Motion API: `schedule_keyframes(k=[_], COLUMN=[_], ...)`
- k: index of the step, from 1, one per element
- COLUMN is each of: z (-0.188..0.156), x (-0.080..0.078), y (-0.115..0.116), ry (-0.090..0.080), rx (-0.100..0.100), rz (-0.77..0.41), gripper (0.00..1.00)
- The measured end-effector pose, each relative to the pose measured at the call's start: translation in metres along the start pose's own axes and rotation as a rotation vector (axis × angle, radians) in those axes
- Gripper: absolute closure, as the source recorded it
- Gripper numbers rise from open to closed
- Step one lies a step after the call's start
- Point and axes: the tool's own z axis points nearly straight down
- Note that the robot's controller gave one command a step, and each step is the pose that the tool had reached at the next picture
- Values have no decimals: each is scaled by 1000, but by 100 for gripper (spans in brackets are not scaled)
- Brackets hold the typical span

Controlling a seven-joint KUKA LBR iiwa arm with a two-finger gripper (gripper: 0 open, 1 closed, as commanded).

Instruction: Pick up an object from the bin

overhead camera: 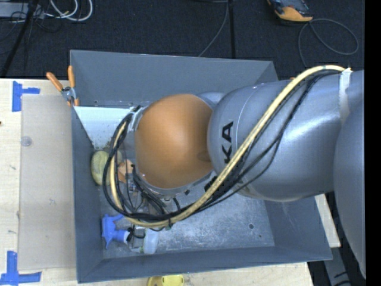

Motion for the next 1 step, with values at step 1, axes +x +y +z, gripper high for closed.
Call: schedule_keyframes(k=[1], z=[-4], x=[-2], y=[-2], ry=[-7], rx=[-2], rz=[5], gripper=[0])
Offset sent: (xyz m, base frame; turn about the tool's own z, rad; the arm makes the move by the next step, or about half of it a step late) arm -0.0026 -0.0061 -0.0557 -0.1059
